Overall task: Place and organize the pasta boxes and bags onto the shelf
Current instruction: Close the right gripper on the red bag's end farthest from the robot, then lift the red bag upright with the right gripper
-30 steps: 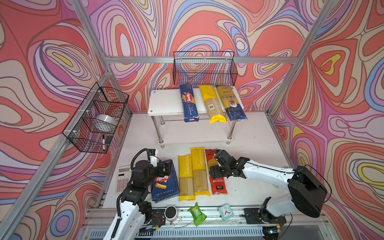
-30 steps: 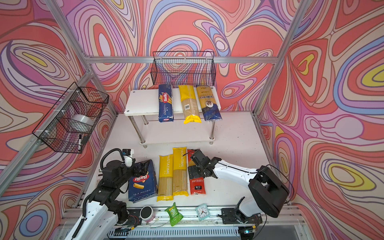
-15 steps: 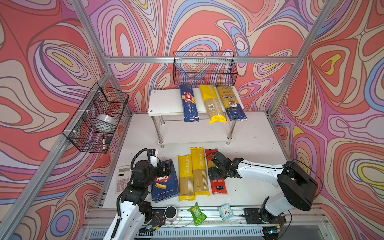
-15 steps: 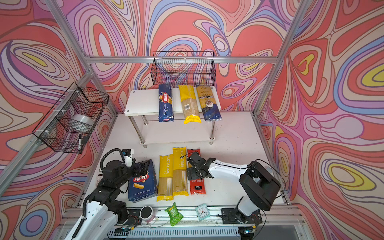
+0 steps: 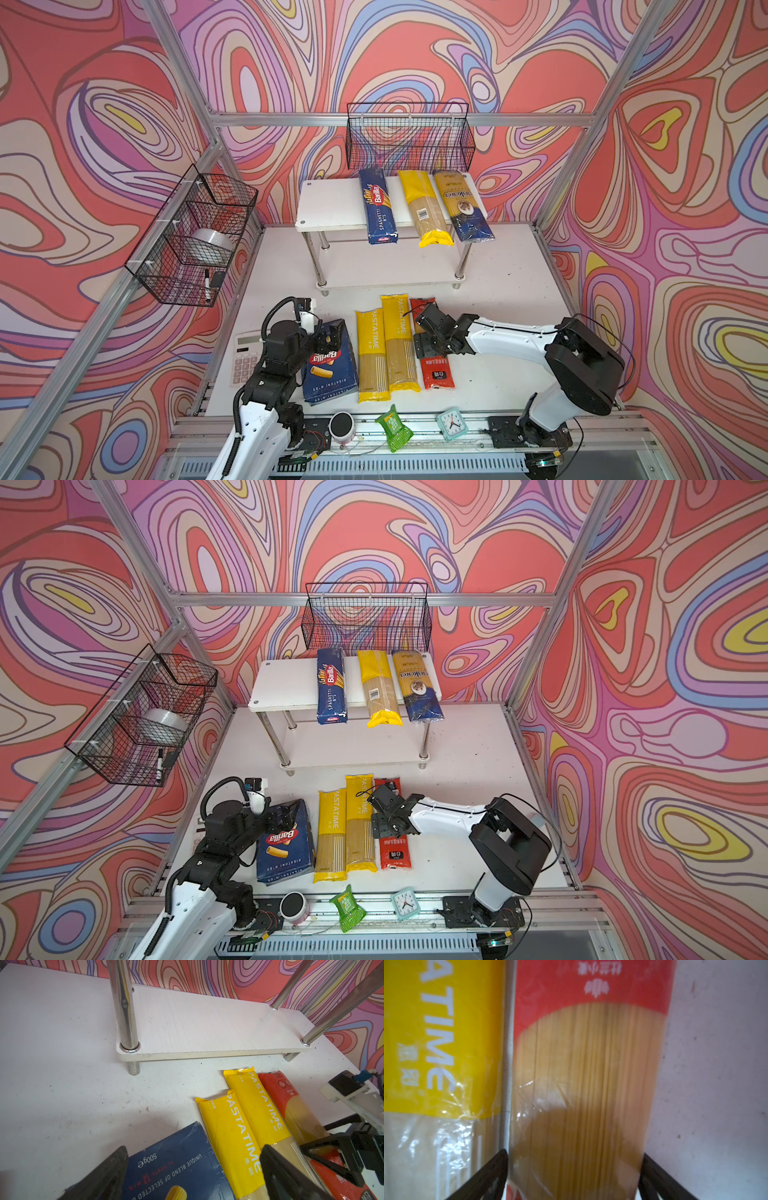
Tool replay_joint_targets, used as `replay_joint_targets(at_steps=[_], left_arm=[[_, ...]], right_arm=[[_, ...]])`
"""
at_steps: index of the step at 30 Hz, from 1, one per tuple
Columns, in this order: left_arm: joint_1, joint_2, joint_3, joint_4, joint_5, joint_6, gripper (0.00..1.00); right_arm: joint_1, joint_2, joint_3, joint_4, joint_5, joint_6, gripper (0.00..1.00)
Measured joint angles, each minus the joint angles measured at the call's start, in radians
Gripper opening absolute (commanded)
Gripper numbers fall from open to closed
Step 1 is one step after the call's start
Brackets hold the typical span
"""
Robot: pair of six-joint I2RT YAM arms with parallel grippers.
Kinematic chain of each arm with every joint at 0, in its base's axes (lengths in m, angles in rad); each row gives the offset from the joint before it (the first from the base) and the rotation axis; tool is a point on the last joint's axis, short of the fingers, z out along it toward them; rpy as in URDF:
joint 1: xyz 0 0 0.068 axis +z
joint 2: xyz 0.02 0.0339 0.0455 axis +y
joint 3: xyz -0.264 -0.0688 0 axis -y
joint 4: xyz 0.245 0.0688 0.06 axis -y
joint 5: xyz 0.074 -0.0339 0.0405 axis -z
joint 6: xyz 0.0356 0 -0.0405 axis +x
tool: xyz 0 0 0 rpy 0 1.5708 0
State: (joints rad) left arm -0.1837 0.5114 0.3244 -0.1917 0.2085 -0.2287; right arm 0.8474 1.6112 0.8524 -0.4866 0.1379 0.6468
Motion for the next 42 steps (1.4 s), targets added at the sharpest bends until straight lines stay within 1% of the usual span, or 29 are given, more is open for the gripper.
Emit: replay_joint_targets(at_steps=[6,10,16,23,30,42], left_arm=[[0.0,0.0,0.0,0.0,0.0,0.0,1.0],[0.0,0.0,0.0,0.0,0.0,0.0,1.0],[0.0,0.0,0.0,0.0,0.0,0.0,1.0],[0.0,0.0,0.0,0.0,0.0,0.0,1.0],[0.0,0.0,0.0,0.0,0.0,0.0,1.0],[0.0,0.001,0.0,0.0,0.0,0.0,1.0]], right_arm=[[0.006,0.01,0.007,-0.006,0.014,0.01,0.8],[0.01,0.017,0.013,-0.01,0.02,0.015,0.77],[0.011,0.016,0.011,-0.011,0.03,0.021,0.69],[0.011,0.006,-0.004,0.008,0.032,0.029,0.63],[0.011,0.002,-0.003,0.007,0.034,0.028,0.54],[0.011,-0.039,-0.003,0.0,0.029,0.028,0.31]])
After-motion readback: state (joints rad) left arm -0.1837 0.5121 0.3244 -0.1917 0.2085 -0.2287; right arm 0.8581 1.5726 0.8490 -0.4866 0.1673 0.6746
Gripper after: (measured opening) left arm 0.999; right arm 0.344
